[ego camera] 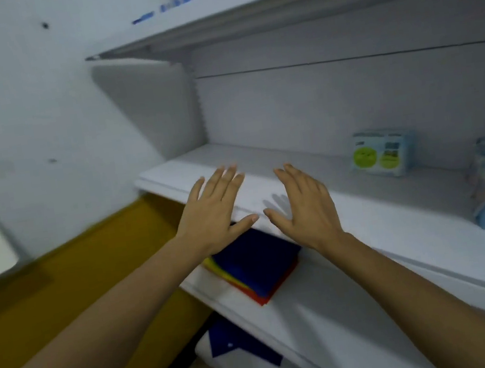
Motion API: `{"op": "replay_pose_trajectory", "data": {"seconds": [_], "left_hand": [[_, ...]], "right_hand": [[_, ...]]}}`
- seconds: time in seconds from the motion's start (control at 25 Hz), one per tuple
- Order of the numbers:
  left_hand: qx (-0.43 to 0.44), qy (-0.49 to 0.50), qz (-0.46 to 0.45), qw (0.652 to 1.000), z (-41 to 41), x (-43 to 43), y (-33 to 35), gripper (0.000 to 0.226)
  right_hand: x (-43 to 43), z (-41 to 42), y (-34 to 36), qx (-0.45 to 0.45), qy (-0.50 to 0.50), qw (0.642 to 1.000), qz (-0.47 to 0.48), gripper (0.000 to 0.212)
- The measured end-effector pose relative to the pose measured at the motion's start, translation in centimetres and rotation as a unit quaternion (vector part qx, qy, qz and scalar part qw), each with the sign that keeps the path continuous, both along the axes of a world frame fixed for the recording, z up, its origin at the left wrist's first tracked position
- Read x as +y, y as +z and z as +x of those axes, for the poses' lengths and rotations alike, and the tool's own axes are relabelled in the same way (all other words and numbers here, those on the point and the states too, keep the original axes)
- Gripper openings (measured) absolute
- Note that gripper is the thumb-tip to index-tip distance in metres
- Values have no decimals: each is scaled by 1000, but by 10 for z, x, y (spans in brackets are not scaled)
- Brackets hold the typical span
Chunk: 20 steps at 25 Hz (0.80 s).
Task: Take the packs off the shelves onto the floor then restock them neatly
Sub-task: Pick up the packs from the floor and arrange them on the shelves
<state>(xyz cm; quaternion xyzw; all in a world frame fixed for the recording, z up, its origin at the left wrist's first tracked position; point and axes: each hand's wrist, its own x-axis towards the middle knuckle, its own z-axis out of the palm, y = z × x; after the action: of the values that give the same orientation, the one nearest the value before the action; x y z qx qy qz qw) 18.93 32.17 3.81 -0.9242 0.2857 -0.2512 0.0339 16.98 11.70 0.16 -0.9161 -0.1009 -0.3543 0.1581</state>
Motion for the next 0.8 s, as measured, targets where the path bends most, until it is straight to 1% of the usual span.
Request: {"op": "replay_pose_trajectory", "data": {"seconds": [0.12,0.2,0.32,0.4,0.48,0.64,0.72,0.8], "left_hand": [[11,54,56,997,-38,49,-23,87],[44,94,76,992,-62,79,-44,89],[113,134,97,980,-90,118,-81,89],[159,148,97,971,-105,146,-112,89],[191,165,102,962,-118,175,-145,89],[281,192,110,934,-131,238,-208,88],[316,190,90,925,-132,276,-232,87],[349,194,60,915,-131,320,-260,90]], "right_hand": [[48,-21,-23,66,78,994,-29,80],[79,-31,-43,97,117,986,-70,81],[118,-45,-77,128,144,973,-124,80],[144,-56,-103,149,163,965,-143,81],[168,-66,-128,189,178,951,-169,82],[225,-69,-182,253,189,923,-220,81],[259,-69,-208,291,189,910,-226,82],[300,-72,-241,353,188,888,-225,81]]}}
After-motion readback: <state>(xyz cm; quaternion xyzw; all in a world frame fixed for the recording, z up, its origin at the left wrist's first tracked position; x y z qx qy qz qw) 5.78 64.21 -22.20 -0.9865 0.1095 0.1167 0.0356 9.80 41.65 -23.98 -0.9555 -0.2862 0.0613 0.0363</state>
